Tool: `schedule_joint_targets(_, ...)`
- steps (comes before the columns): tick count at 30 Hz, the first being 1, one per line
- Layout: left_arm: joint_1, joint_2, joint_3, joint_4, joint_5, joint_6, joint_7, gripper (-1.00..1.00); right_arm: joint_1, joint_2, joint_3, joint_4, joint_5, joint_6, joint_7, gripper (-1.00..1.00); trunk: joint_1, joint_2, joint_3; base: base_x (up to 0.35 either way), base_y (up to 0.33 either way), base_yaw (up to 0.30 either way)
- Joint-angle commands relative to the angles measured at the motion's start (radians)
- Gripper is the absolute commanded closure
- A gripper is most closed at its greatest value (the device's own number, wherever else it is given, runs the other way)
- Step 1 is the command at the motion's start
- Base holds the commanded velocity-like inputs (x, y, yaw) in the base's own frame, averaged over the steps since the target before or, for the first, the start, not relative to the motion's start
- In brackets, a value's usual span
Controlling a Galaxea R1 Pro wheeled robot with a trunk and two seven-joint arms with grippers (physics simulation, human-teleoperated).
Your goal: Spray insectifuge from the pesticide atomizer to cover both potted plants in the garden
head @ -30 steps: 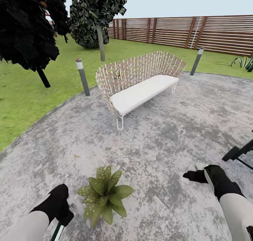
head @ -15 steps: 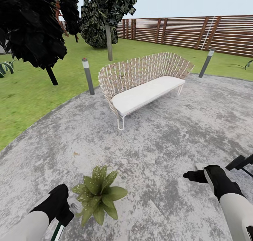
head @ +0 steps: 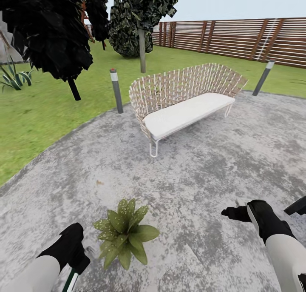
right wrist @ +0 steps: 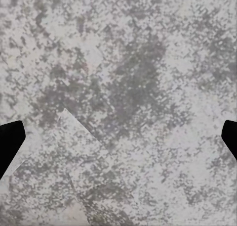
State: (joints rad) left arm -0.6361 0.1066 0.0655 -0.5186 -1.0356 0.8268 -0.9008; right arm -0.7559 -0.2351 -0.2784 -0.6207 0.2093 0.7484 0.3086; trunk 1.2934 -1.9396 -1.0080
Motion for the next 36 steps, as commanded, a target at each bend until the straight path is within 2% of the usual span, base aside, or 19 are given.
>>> schedule_joint_targets(1, 0.000, -0.003, 0.005, -0.001, -0.010, 0.003, -0.009, 1.00, 0.000, 0.000, -0.004, -0.002, 0.010, 0.003, 0.009, -1.00, 0.000, 0.000, -0.001, 0.000, -0.173, 0.114)
schedule_joint_targets(14, 0.000, -0.010, 0.005, -0.001, -0.010, 0.003, -0.009, 1.00, 0.000, 0.000, -0.004, -0.002, 0.011, 0.003, 0.009, -1.00, 0.000, 0.000, -0.002, 0.000, -0.294, 0.049)
schedule_joint_targets(27, 0.000, -0.010, 0.007, -0.001, -0.011, 0.003, -0.009, 1.00, 0.000, 0.000, -0.004, -0.002, 0.011, 0.003, 0.009, -1.00, 0.000, 0.000, -0.008, 0.000, -0.016, 0.256)
schedule_joint_targets(31, 0.000, -0.011, 0.005, -0.001, -0.010, 0.003, -0.009, 1.00, 0.000, 0.000, -0.003, -0.002, 0.011, 0.003, 0.009, -1.00, 0.000, 0.000, -0.008, 0.000, 0.000, 0.078)
schedule_joint_targets(33, 0.000, -0.030, 0.003, -0.001, -0.011, 0.003, -0.009, 1.00, 0.000, 0.000, -0.001, -0.002, 0.012, 0.003, 0.009, -1.00, 0.000, 0.000, -0.008, 0.000, -0.017, 0.011)
schedule_joint_targets(35, 0.000, -0.059, 0.001, -0.001, -0.012, 0.004, -0.009, 1.00, 0.000, 0.001, 0.000, -0.002, 0.012, 0.003, 0.009, -1.00, 0.000, 0.000, -0.008, 0.000, -0.111, 0.003)
schedule_joint_targets(36, 0.000, -0.081, 0.000, -0.002, -0.016, 0.007, -0.009, 1.00, 0.000, 0.001, 0.000, -0.002, 0.012, 0.003, 0.009, -1.00, 0.000, 0.000, -0.008, 0.000, -0.123, 0.001)
